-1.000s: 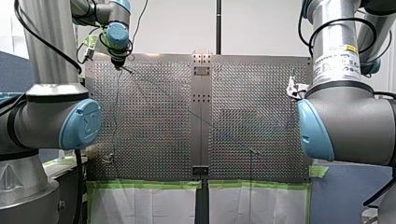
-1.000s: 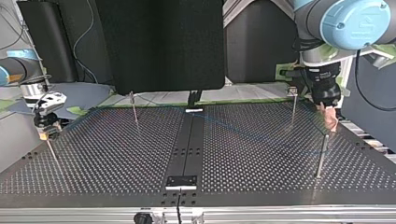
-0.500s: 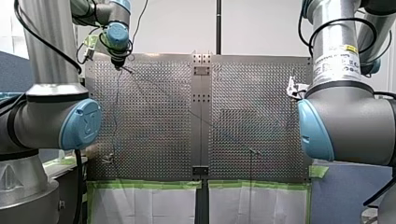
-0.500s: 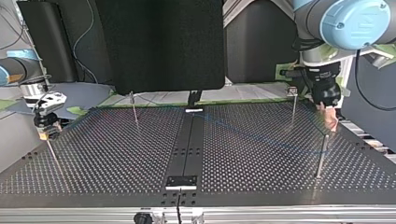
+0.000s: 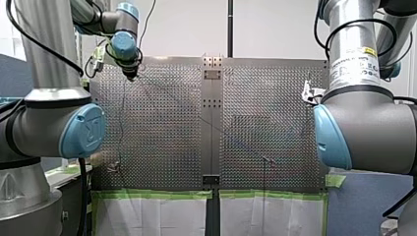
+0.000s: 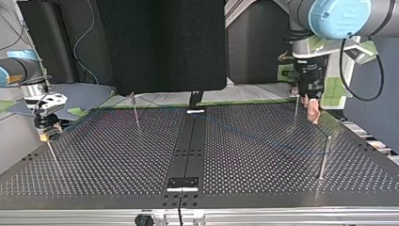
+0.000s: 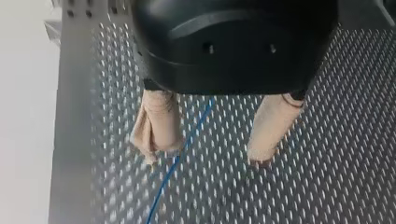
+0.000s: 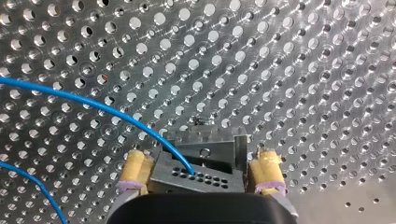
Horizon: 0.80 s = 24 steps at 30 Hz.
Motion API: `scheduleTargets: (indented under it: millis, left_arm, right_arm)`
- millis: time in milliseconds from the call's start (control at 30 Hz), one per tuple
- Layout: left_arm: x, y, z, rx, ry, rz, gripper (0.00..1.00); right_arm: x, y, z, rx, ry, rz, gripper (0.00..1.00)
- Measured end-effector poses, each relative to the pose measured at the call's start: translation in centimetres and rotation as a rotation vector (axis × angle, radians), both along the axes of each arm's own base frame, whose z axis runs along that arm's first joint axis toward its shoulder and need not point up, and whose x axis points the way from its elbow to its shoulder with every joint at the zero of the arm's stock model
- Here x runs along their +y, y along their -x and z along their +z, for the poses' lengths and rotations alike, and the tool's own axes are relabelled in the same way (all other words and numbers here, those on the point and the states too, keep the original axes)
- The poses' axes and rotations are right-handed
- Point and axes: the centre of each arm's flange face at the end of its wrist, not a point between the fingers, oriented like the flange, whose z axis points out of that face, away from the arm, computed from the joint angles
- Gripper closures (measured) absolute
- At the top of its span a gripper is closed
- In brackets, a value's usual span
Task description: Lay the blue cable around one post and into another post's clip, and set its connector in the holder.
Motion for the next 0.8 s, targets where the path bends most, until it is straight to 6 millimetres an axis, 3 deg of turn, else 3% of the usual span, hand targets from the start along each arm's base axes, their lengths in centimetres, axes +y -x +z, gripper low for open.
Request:
scheduleTargets:
  millis: [167,467,800]
  left_arm:
    - [-1.8,0.4,-2.1,0.008,0.042,-0.071,0.00]
    - [-4.2,1.0,-7.7,0.066,0.099,-0.096,0.00]
    - [-6.4,3.0,-14.4,0.135,0.144,-0.075,0.00]
  right_arm:
    - [0.0,0.0,0.0,0.000,0.000,0.000,0.00]
    - [0.0,0.0,0.0,0.000,0.000,0.000,0.00]
    - [0.0,0.0,0.0,0.000,0.000,0.000,0.00]
